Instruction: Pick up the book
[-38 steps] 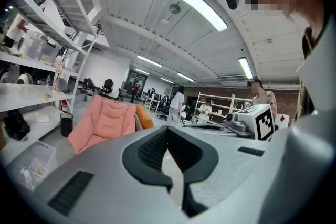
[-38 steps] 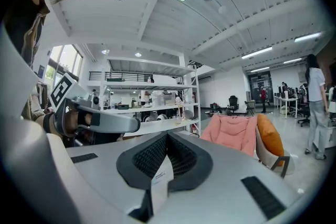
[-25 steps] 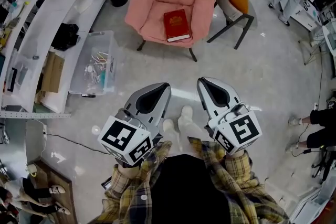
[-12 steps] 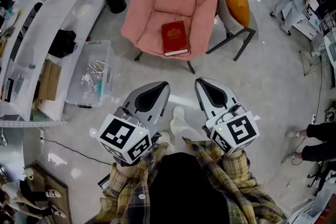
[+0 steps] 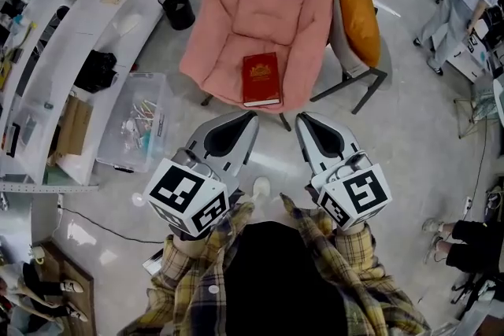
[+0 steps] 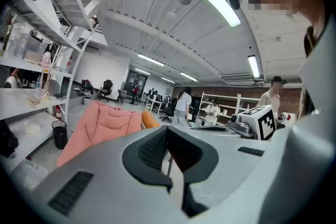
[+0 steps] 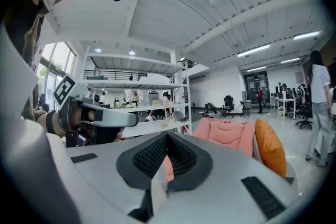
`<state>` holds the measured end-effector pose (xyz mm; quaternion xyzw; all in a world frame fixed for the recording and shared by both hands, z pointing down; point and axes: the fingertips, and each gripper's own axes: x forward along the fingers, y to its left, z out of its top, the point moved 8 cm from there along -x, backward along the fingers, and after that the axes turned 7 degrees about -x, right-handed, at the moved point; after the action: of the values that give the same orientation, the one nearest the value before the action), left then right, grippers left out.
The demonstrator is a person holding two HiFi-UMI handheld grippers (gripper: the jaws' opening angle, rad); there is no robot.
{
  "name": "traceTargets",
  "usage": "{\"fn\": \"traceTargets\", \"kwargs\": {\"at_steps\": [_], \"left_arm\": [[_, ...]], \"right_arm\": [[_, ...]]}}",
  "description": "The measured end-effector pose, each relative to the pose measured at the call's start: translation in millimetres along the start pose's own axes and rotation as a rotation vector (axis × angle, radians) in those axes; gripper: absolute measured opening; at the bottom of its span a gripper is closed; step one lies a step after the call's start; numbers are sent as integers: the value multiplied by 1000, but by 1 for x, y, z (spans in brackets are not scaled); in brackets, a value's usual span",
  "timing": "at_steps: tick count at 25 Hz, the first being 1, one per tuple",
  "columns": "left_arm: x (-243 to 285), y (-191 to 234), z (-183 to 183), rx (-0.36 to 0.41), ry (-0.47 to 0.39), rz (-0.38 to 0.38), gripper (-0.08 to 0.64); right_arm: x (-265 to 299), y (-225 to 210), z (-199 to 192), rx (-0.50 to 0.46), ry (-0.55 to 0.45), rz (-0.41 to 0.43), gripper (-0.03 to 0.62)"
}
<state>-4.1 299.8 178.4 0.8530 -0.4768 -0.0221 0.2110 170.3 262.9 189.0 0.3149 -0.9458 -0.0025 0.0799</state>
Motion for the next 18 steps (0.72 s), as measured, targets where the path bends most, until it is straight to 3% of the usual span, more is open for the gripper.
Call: {"fn": "traceTargets", "kwargs": {"at_steps": [10,18], "left_arm": [[34,35,16,-36,-8,48,3],[67,90,35,-41,27,9,3]], "right_arm": [[43,-37,-3,12,22,53,15],[100,-56,-3,29,37,17,15]]}}
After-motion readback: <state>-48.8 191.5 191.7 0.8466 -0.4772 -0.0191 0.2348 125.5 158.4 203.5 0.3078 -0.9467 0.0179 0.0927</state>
